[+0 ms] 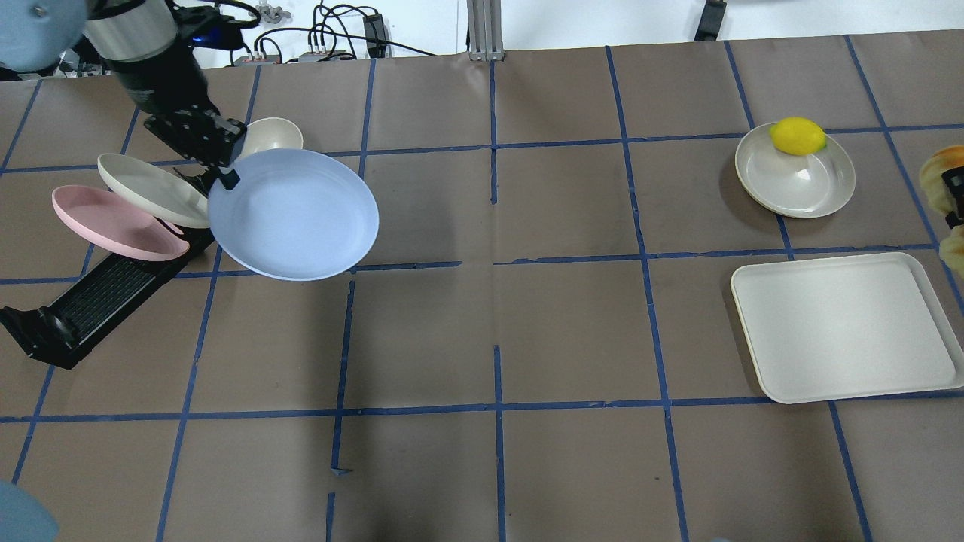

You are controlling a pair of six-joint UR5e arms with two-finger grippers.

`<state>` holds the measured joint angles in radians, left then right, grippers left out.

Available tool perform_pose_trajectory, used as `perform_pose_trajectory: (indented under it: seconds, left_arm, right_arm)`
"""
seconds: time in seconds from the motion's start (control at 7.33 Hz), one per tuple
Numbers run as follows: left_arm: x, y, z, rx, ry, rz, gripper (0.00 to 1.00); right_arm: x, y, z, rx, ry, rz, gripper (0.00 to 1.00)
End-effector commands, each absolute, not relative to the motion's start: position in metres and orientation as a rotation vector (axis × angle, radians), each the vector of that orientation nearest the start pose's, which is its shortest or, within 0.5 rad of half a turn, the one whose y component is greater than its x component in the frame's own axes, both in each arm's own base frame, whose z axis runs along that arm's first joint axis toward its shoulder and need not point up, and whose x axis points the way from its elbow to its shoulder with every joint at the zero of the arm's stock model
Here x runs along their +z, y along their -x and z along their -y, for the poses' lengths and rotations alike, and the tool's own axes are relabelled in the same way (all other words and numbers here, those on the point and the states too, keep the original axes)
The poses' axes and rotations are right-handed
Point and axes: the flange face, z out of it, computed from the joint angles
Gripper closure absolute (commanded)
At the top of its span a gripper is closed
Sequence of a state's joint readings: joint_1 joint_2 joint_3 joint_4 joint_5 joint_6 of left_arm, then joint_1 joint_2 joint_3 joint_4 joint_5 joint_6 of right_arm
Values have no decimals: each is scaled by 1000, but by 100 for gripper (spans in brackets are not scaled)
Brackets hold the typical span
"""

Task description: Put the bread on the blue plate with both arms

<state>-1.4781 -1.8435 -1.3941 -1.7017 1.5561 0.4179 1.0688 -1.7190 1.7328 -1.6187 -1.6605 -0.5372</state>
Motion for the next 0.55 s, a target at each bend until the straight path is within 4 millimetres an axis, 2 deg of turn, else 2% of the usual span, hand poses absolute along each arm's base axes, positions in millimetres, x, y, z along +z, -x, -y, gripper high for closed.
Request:
perform_pose_trajectory:
  seconds: [0.0,0.14,0.27,0.41]
  left_arm:
    - [362,155,600,343,-476,-3204,91]
    - [343,182,603,359,-506,-3207,91]
    - [340,205,591,377,-468,-3237,91]
    - [331,212,594,356,-450,-3241,91]
  right_arm:
    - [498,53,446,8,-4,-3236,84]
    - [502,12,454,-31,-21,-3247,84]
    - [500,-17,466,-30,-8,-3243,83]
    - [491,-42,481,-5,6,-3240,83]
